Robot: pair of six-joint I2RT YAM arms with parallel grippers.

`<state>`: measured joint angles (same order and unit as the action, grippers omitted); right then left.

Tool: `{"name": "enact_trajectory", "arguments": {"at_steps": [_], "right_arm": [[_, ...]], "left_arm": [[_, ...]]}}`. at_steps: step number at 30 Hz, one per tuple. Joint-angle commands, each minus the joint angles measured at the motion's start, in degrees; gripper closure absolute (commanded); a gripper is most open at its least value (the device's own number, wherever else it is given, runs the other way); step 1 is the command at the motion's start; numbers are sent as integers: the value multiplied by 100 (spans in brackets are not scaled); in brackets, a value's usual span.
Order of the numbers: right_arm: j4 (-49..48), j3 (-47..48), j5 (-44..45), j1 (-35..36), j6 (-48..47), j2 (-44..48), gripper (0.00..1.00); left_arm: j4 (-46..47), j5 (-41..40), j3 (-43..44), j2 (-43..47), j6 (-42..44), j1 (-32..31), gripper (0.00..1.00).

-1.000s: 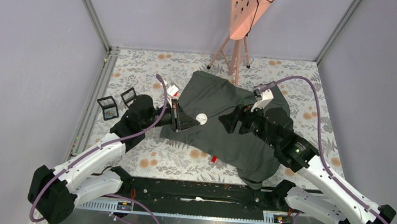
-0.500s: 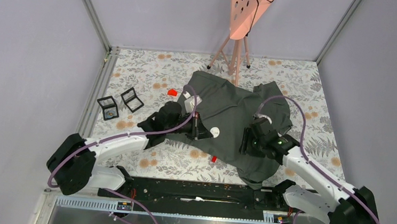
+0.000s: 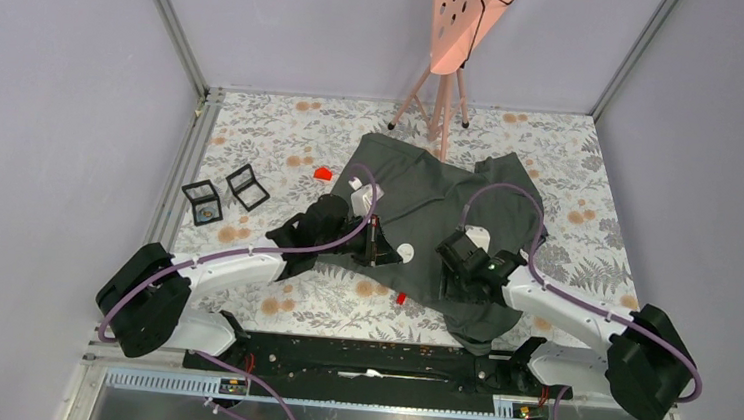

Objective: Pin the brooch onto the clothing

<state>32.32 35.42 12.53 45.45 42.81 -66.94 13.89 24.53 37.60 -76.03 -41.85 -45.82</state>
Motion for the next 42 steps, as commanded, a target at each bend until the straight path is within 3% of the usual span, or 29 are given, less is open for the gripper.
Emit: {"name": "enact_trajectory", "arguments": {"at_steps": [1,6,19,34,42], "right_arm": [[-125,424,690,28,35,-375,45],[-244,594,768,-78,-79,-828,44],[-801,349,761,-261,-80,-1196,64],[-839,108,830,-471,-97,-1267,65],[-1075,54,636,-467,-115,-1435,79]], "left_arm": [[320,-133,2,79,43,-32,100],[260,-146,-16,147,69,-32,100],[61,-226,8,172,203,-45,100],[44,-180,48,132,220,-67,100],[35,-166,74,65,229,-78,100]]}}
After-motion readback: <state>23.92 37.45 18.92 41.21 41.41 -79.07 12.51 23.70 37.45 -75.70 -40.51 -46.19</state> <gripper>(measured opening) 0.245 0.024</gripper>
